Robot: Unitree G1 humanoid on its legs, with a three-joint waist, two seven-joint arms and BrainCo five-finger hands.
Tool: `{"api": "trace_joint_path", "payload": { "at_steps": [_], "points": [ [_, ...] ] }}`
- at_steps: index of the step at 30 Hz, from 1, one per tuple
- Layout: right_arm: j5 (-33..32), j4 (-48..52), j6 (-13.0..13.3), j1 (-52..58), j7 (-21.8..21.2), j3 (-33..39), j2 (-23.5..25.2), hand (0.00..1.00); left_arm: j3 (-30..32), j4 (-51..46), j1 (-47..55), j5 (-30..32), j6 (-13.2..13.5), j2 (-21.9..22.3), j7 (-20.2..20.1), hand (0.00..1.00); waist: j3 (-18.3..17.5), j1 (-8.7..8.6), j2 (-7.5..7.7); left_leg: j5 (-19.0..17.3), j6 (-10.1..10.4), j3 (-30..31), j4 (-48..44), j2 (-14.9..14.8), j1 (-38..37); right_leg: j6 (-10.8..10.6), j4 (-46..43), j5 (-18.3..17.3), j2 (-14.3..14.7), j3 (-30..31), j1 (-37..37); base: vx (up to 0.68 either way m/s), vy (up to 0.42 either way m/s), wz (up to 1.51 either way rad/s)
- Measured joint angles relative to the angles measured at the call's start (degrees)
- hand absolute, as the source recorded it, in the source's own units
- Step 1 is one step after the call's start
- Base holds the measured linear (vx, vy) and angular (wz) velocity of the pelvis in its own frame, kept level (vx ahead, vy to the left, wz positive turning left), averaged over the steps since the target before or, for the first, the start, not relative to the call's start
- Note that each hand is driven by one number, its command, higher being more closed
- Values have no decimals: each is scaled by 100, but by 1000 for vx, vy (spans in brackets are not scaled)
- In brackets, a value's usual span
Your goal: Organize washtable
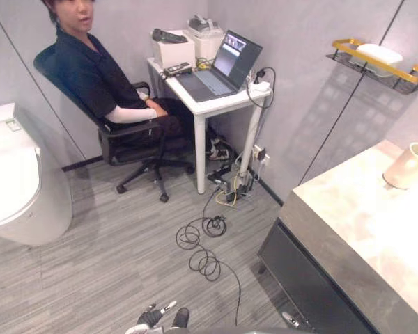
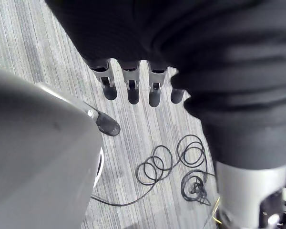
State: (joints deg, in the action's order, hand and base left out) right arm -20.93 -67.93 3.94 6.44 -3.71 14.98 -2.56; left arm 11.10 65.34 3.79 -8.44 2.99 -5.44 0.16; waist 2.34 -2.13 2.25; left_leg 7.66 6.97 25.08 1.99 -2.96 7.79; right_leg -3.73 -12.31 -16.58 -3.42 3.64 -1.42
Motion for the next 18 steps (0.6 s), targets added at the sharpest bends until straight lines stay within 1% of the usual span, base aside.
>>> {"api": "trace_joint_path", "payload": {
  "at_steps": [1, 2, 3, 4, 5, 6, 7, 8, 9, 10, 11, 12, 13, 14, 15, 16, 18],
  "points": [
    [3, 57, 2, 2, -2, -122, -2, 0, 141, -43, 24, -1, -2, 83, -1, 0, 12, -3, -19, 1, -52, -29, -85, 57, 78, 13, -59, -23, -37, -80, 13, -56, -5, 55],
    [3, 183, 7, -7, -3, -165, -76, 0, 352, -83, 37, 1, -9, 161, 3, 0, 13, -4, -81, -13, -475, -117, -68, 91, 245, 61, -185, -60, -41, -176, 86, -82, -12, 65],
    [6, 256, 10, -18, -1, -176, 7, 0, 552, -131, 14, 2, -16, 187, 0, 0, 3, -74, -31, -393, -1034, -703, 156, 13, 292, 211, -122, -45, -49, -177, 176, -68, -12, 119],
    [-12, 240, 23, -51, -4, -103, 153, 0, 850, -179, -180, 15, -43, 186, -9, 0, 105, -181, 190, -790, -1290, -2149, -1446, -145, 942, 113, -72, 110, -289, -437, 212, -62, -15, 107],
    [-51, 296, 22, -67, -38, -28, 114, 0, 947, -215, -235, 13, -32, 179, -11, 0, 178, -130, 111, -874, -1332, -2687, -2674, -415, 1252, 75, -162, 239, -347, -676, 218, -40, 18, 79],
    [-93, 438, 29, -24, 11, -14, 4, 0, 1101, -295, -123, 17, -39, 269, 16, 0, 255, -16, -72, -1321, -1277, -3465, -4071, -998, 1284, -112, -387, 479, -312, -1043, 127, -29, 35, 49],
    [-105, 561, 69, 77, 4, 129, -5, 0, 1100, -276, 11, 32, -78, 327, 14, 0, 126, -69, -356, -1434, -1277, -4102, -4168, -1229, 1186, -96, -447, 441, -193, -1214, -3, 20, 33, 69],
    [-107, 514, 67, 77, 9, 269, 1, 0, 1088, -278, 11, 40, -92, 341, 11, 0, 91, -93, -324, -1426, -1273, -4203, -3942, -1144, 1085, -54, -464, 370, -237, -1223, 10, 10, 20, 142],
    [-112, 288, 21, 67, 7, 473, 98, 0, 1021, -270, 1, 73, -83, 354, 11, 0, -28, -170, -177, -1310, -1089, -4124, -2852, -733, 740, 52, -177, 296, -261, -1070, -3, -4, 67, 179],
    [-124, 99, 13, 24, 6, 585, 220, 0, 894, -238, -57, 95, -82, 300, 16, 0, -147, -271, -49, -1522, -845, -4208, -2380, -491, 490, -113, 241, 404, -417, -1184, -117, 3, 91, 169],
    [-168, 28, 10, -39, 3, 718, 186, 0, 866, -178, -84, 144, -107, 350, 8, 0, -140, -265, -158, -1721, -620, -4254, -2405, -529, 366, -197, 275, 577, -395, -1371, -152, 65, 144, 124],
    [-181, -46, 13, -169, 36, 796, 94, 0, 844, -93, -28, 201, -159, 328, 15, 0, -111, -250, -171, -1524, -635, -4236, -1797, -355, 97, -136, 303, 720, -393, -1434, -215, 61, 93, 47],
    [-182, -60, -7, -192, 58, 802, 97, 0, 770, -86, -3, 212, -150, 328, 33, 0, -89, -197, -151, -1346, -663, -4239, -1480, -250, -101, -68, 363, 821, -419, -1425, -239, 34, 134, 27],
    [-182, -96, -5, -189, 107, 725, 162, 0, 626, -53, 141, 215, -153, 211, 42, 0, -107, -174, -140, -1022, -692, -4222, -852, -59, -410, -12, 438, 866, -481, -1418, -295, -6, 102, 16],
    [-183, -84, 4, -168, 112, 687, 180, 0, 453, -48, 177, 228, -153, 132, 70, 0, -134, -194, -121, -806, -725, -4166, -460, 60, -571, -11, 478, 878, -515, -1425, -352, -28, 109, 30],
    [-183, -90, -8, -182, 117, 648, 162, 0, 179, -47, 174, 229, -143, 88, 99, 0, -179, -183, -64, -510, -741, -4072, 39, 175, -766, -34, 479, 892, -544, -1464, -354, -21, 50, 36],
    [-172, -83, -6, -232, 117, 550, 132, 0, -41, -15, 128, 228, -133, 70, 105, 0, -130, -196, -99, -277, -776, -3937, 387, 238, -833, -71, 483, 914, -556, -1588, -348, -95, 25, 32]
  ]
}}
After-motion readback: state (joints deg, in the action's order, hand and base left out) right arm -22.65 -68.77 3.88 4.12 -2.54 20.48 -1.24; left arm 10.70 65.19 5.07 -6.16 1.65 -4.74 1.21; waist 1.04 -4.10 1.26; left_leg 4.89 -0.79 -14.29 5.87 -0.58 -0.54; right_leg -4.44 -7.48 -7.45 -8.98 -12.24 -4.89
